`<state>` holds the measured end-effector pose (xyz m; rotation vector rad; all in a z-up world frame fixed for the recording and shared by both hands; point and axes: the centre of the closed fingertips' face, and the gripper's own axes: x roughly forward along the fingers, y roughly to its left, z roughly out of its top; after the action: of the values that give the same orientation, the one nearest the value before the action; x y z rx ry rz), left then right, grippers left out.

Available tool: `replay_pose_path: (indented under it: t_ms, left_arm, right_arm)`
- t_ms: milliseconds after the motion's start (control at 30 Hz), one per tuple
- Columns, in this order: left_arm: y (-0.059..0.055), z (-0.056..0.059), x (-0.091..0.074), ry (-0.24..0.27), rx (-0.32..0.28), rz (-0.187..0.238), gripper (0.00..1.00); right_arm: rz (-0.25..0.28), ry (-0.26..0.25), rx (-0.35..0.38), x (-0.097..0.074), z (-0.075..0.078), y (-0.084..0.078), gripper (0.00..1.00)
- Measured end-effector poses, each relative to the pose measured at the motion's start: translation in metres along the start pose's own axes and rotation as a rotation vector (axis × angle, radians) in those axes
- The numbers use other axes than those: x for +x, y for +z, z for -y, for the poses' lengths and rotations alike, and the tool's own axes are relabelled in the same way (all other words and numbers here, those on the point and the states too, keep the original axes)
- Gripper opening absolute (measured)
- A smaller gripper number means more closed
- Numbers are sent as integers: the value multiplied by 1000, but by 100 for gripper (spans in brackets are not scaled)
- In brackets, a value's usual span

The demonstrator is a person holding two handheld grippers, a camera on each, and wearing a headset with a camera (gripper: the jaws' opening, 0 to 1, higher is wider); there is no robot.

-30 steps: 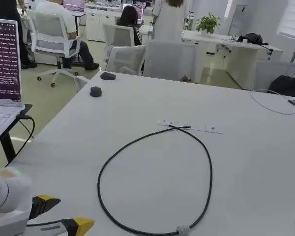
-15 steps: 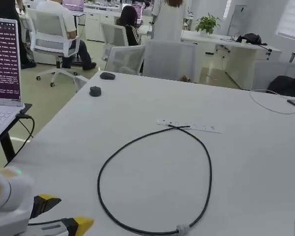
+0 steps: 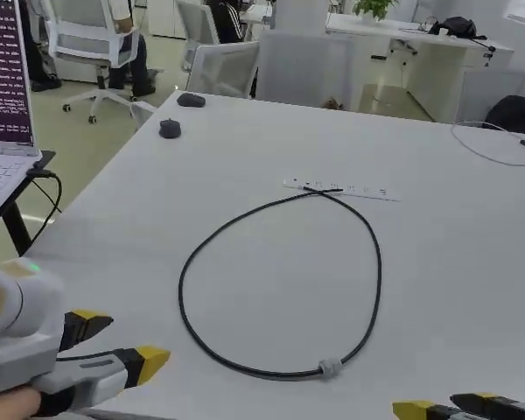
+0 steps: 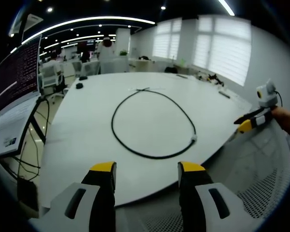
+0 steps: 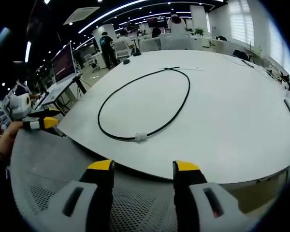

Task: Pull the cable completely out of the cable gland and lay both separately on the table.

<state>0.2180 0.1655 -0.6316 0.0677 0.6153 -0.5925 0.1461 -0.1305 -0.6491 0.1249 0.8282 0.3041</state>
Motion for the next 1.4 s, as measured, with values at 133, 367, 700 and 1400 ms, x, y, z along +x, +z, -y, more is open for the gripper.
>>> replay_pose_path:
  t_ms: [133, 367, 700, 1400]
  left_arm:
    - [0, 0, 0, 2, -3, -1, 51]
    - [1, -3, 0, 22, -12, 7, 52]
    - [4, -3, -1, 21, -16, 28, 48]
    - [7, -2, -1, 22, 7, 41, 43]
  right_arm:
    - [-3, -1, -6, 0, 1, 0, 49]
    - [8, -1, 3, 0, 1, 1, 49]
    - [-2, -8, -46, 1, 1, 1, 44]
    - [6, 68, -49, -1, -9, 3, 53]
